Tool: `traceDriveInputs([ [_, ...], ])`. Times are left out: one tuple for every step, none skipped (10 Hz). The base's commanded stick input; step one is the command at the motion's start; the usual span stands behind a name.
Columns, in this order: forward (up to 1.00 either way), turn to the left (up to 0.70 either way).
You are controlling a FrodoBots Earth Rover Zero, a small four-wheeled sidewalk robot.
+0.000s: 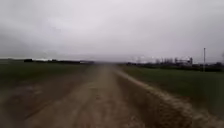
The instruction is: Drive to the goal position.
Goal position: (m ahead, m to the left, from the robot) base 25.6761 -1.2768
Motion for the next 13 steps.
traceDriveInputs([
  [0.85,-0.03],
  [0.85,-0.03],
  [0.85,-0.03],
  [0.85,-0.03],
  [0.85,-0.03],
  [0.85,-0.03],
  [0.85,-0.03],
  [0.85,-0.04],
  [0.85,-0.24],
  [0.85,-0.27],
  [0.85,-0.15],
  [0.85,-0.03],
  [0.85,0.0],
])
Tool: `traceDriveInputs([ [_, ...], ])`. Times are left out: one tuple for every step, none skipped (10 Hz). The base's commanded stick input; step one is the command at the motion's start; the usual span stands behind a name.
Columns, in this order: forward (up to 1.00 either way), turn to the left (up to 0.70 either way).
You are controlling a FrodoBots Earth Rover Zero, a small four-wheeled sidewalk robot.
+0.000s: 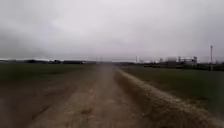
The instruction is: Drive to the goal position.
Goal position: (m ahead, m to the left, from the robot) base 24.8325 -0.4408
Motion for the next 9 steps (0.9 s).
traceDriveInputs([
  [0.85,0.0],
  [0.85,0.0],
  [0.85,0.0],
  [0.85,0.0],
  [0.85,0.0],
  [0.85,0.0],
  [0.85,0.0],
  [0.85,0.0],
  [0.85,0.0],
])
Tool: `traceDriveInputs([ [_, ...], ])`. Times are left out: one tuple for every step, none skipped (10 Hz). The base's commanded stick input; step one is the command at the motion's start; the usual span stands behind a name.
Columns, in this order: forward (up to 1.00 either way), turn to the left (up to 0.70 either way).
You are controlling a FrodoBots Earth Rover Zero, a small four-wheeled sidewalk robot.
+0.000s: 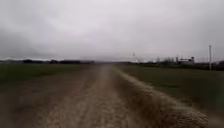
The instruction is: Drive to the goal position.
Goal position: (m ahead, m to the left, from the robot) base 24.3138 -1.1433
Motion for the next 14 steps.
traceDriveInputs([
  [0.85,0.0],
  [0.85,0.0],
  [0.85,0.0],
  [0.85,0.0],
  [0.85,0.0],
  [0.85,0.0],
  [0.85,0.0],
  [0.85,0.0],
  [0.85,0.0],
  [0.85,0.0],
  [0.85,0.0],
  [0.85,0.0],
  [0.85,0.0],
  [0.85,0.0],
])
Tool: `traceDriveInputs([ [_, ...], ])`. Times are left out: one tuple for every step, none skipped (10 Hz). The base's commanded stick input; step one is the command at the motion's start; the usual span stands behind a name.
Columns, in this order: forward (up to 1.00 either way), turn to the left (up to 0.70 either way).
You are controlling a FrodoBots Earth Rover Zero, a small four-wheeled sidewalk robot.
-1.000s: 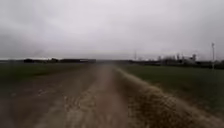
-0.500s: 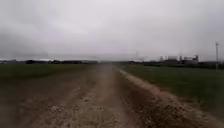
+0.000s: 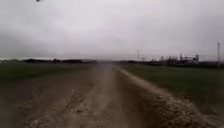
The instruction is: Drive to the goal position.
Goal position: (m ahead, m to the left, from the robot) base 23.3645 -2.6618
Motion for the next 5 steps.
traceDriveInputs([
  [0.85,0.0],
  [0.85,0.0],
  [0.85,0.0],
  [0.85,0.0],
  [0.85,0.0],
])
